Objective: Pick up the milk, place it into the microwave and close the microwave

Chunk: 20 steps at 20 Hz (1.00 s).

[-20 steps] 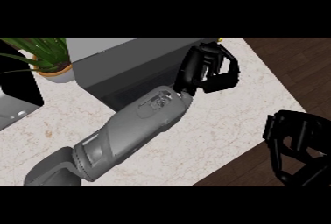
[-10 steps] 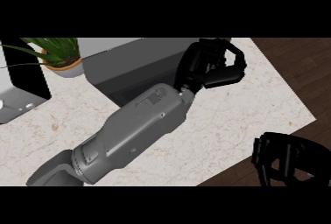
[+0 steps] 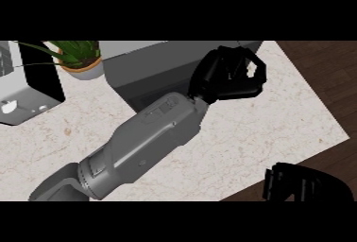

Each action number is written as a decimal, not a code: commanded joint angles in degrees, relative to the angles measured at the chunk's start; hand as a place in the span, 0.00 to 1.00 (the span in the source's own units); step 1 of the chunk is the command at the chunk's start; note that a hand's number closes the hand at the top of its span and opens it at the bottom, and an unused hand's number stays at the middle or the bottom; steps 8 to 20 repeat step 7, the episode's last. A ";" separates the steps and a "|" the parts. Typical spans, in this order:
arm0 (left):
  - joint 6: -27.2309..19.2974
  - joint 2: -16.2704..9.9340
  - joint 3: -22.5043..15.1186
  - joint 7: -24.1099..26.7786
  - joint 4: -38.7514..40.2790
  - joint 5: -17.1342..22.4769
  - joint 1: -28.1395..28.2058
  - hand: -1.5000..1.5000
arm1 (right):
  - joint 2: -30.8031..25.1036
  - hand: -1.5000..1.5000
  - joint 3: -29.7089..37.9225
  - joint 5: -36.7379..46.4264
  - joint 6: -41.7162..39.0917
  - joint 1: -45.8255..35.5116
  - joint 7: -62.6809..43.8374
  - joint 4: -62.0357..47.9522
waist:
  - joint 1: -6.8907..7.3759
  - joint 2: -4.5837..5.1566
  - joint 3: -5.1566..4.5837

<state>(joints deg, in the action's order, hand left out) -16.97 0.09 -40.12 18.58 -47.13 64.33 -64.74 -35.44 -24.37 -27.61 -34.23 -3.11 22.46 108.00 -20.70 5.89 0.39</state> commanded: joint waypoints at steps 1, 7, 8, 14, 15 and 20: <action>0.18 -1.77 3.78 0.92 8.66 3.72 8.61 1.00 | 1.44 1.00 -1.35 1.23 2.19 1.95 -0.28 2.55 | 2.77 1.18 -0.69; 4.43 -1.30 2.09 2.15 10.30 4.89 8.85 1.00 | 2.73 1.00 -3.24 3.42 4.63 4.18 -0.82 6.15 | 3.61 1.00 -0.61; 4.43 -1.30 2.09 2.15 10.30 4.89 8.85 1.00 | 2.73 1.00 -3.24 3.42 4.63 4.18 -0.82 6.15 | 3.61 1.00 -0.61; 4.43 -1.30 2.09 2.15 10.30 4.89 8.85 1.00 | 2.73 1.00 -3.24 3.42 4.63 4.18 -0.82 6.15 | 3.61 1.00 -0.61; 4.43 -1.30 2.09 2.15 10.30 4.89 8.85 1.00 | 2.73 1.00 -3.24 3.42 4.63 4.18 -0.82 6.15 | 3.61 1.00 -0.61; 4.43 -1.30 2.09 2.15 10.30 4.89 8.85 1.00 | 2.73 1.00 -3.24 3.42 4.63 4.18 -0.82 6.15 | 3.61 1.00 -0.61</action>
